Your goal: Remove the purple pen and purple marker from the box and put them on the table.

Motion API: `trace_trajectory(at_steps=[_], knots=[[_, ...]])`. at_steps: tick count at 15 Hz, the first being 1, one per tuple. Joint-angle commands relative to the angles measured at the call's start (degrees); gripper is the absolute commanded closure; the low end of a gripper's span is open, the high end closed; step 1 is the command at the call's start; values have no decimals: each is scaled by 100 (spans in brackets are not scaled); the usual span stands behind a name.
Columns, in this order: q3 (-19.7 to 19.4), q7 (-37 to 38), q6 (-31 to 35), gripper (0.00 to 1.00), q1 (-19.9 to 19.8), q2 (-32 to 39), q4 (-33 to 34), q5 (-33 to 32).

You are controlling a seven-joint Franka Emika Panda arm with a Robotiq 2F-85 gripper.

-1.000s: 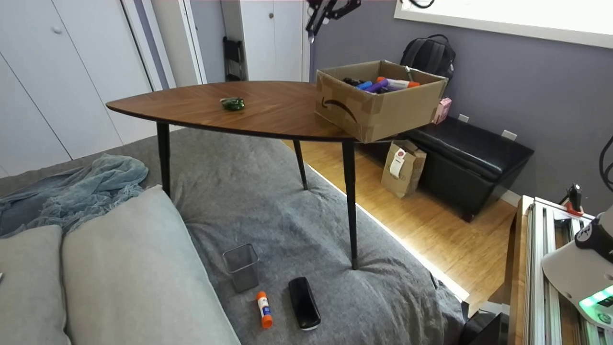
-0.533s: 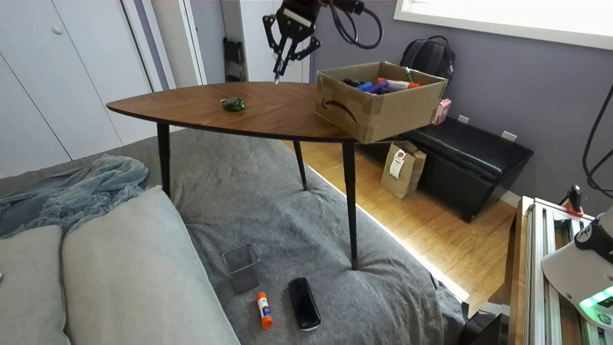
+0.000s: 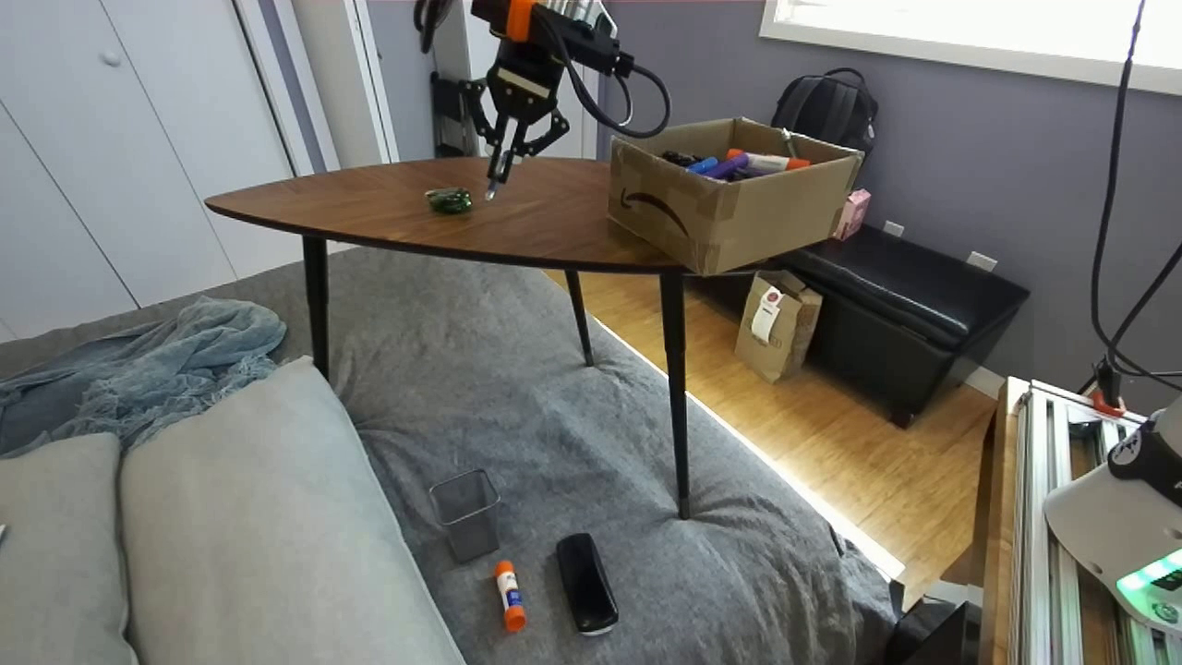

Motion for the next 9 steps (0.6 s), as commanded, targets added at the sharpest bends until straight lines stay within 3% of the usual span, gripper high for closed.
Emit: trace_trajectory(at_steps=[1,7,8,9], knots=[[-107,417,-52,97,173,545,688,-242],[-164,652,-152,97,257,1047,1186,-451],[-153,653,-197,90,253,1097,1249,-440],[-133,614,-191,63,243,1138,1300,-421]])
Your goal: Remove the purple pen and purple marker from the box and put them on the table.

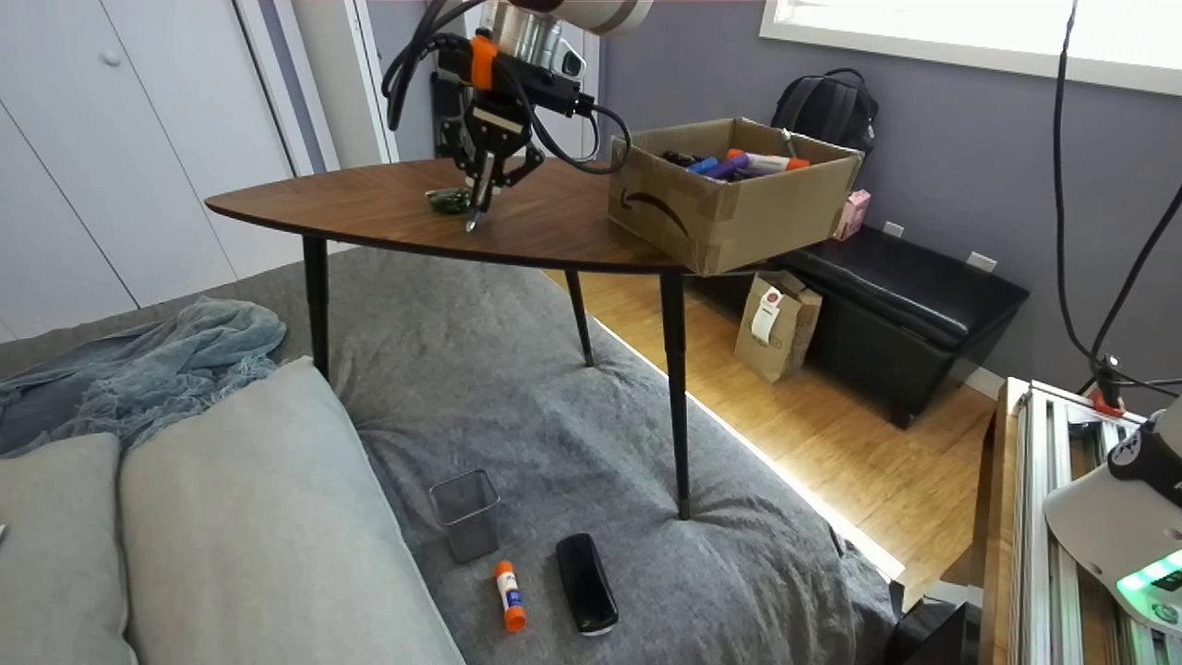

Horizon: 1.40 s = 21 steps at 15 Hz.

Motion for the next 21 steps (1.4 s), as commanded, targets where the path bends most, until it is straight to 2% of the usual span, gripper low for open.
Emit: trace_trajectory(at_steps=[1,6,10,13,17,21], knots=[[-28,179,-168,62,65,249,450,-95],[26,84,-423,29,52,-85,421,-72],[85,-413,-935,2,-87,-833,7,-32],[-7,-1002,-1475,0,-207,-1540,-396,-188],[-141,-2275,-2452,0,-487,-2410,-952,-430],[-306,-3323,-3141,0,-736,-3149,-1607,-537]])
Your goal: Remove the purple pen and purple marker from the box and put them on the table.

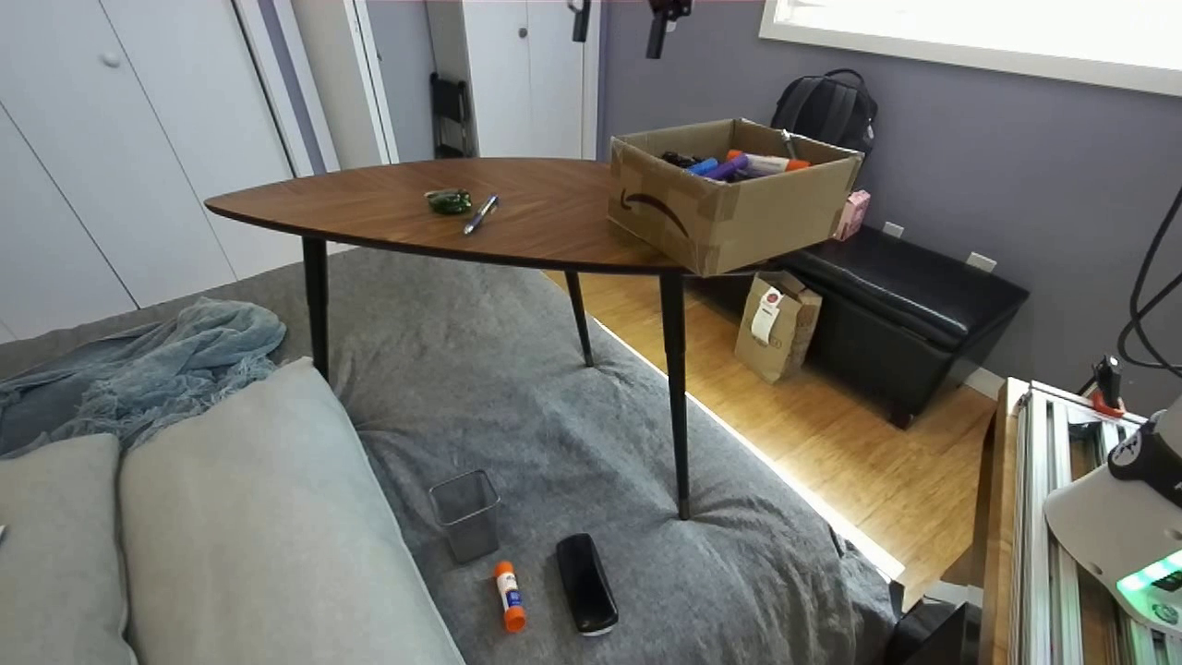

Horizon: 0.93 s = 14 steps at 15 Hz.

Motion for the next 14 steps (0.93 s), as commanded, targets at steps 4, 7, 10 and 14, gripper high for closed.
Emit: trace_trajectory(at_steps=[4,7,10,14], knots=[[-214,-1048,-480,0,-266,-1077,-1275,-313],[-307,-993,-348,0,-368,-1169,-1557,-259],[-289,-931,-490,0,-352,-918,-1222,-236],[-273,-931,-490,0,-340,-909,-1216,-236]])
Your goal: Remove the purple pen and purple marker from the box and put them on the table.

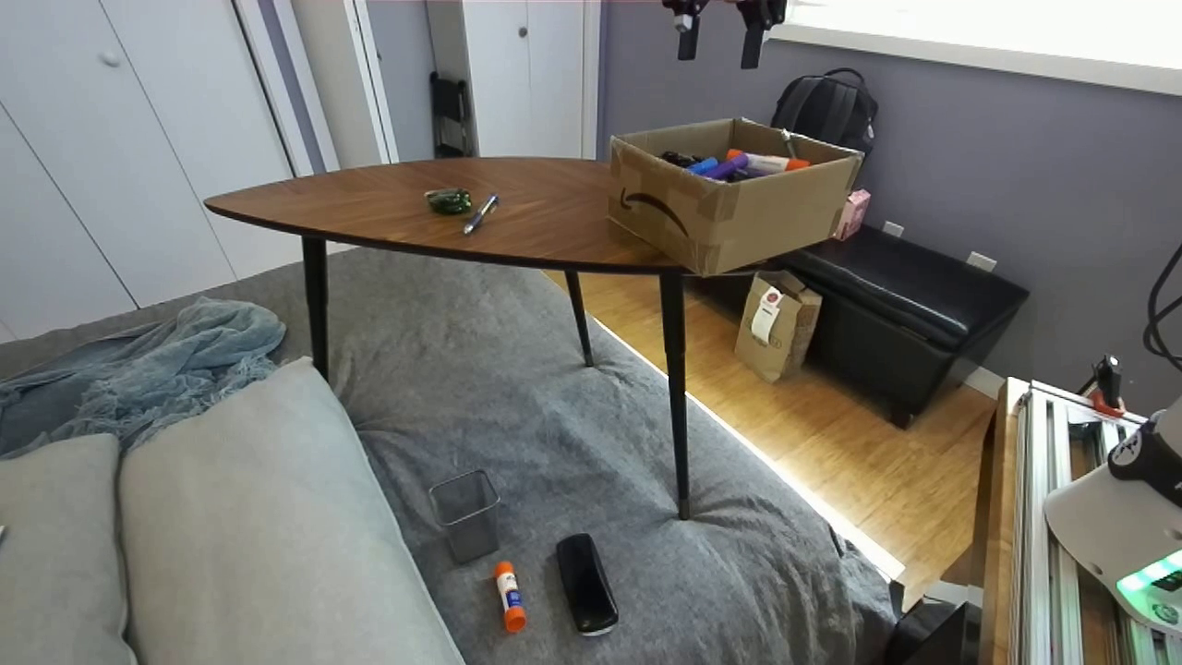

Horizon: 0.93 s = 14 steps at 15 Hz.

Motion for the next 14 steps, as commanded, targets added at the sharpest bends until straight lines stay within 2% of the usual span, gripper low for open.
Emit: trace_trajectory(at_steps=[1,5,11,12,14], knots=[[12,-35,-28,0,-15,33,27,-42],[-70,178,6,0,-88,27,-286,19],[-426,1099,934,0,-409,-228,-1126,478],[-366,798,627,0,-356,66,-701,271],[-410,775,658,0,-401,73,-750,279]])
